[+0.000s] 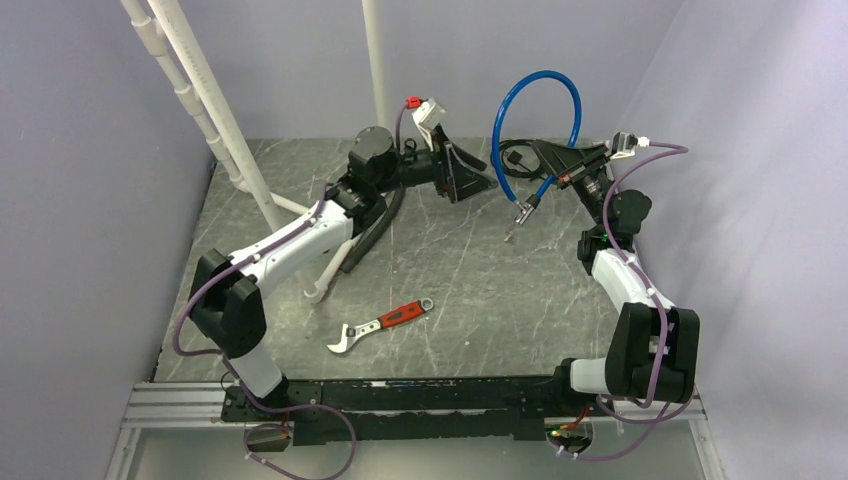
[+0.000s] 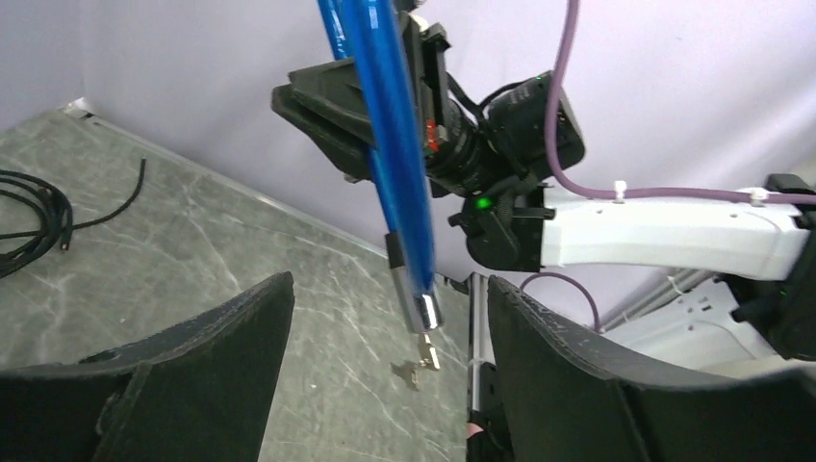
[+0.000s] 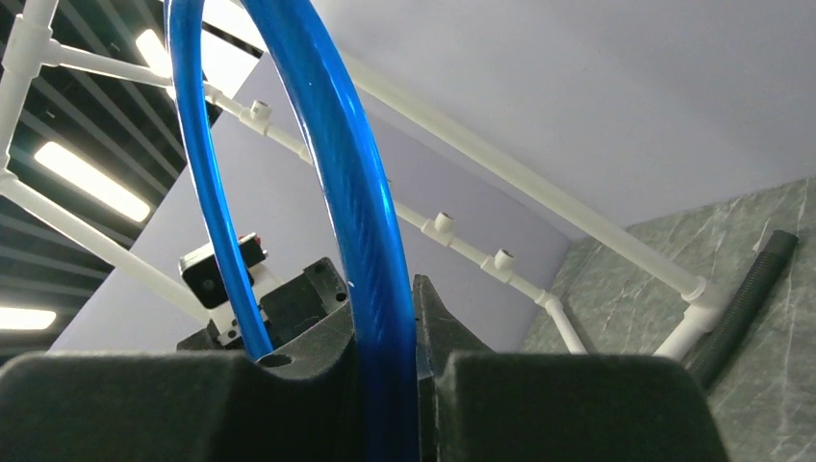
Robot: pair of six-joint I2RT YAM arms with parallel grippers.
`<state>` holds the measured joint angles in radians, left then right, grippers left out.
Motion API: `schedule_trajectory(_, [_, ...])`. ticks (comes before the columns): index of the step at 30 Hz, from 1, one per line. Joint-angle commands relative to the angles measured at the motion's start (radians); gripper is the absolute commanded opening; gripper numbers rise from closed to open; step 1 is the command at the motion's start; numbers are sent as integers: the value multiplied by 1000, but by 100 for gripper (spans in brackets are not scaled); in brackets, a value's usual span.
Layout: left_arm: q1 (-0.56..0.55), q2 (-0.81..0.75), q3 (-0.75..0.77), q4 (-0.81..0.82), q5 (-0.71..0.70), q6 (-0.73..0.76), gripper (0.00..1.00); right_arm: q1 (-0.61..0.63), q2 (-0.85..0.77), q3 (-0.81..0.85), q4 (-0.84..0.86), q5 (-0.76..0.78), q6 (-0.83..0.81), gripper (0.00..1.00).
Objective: Lock with the key
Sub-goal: Lock the lock.
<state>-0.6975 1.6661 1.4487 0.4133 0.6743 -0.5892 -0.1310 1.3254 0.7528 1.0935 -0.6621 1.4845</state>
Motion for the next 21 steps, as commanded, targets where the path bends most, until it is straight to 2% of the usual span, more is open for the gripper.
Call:
schedule_trajectory(1, [-9,61,58,-24,-61,45,76,1,-34,17,72,12,2,0])
schedule_trajectory(5, [-37,93,91,6,-57,45,68,7,-29,5,65,15,0,0])
schedule_trajectory(7, [-57,100,97,14,-49,69,60,14,-28,-3,58,18,-1,0])
schedule_trajectory(9, [-76,99,92,4,-50,115,47,20,-29,-8,32,28,4,0])
schedule_trajectory(12, [-100,92,60,-24,-74,193,24,22,-32,-18,-47,54,26,0])
schedule_trajectory(15, [-111,84,30,-4,-91,237,13,22,-35,-36,-84,70,35,0])
schedule_trajectory(16, [-113,83,23,5,-100,241,6,23,-37,-44,-90,75,37,0])
schedule_trajectory(18, [-118,83,16,19,-116,250,0,23,-39,-55,-108,87,38,0])
schedule_trajectory(21, [-125,87,-2,45,-124,249,0,21,-36,-64,-160,113,65,0])
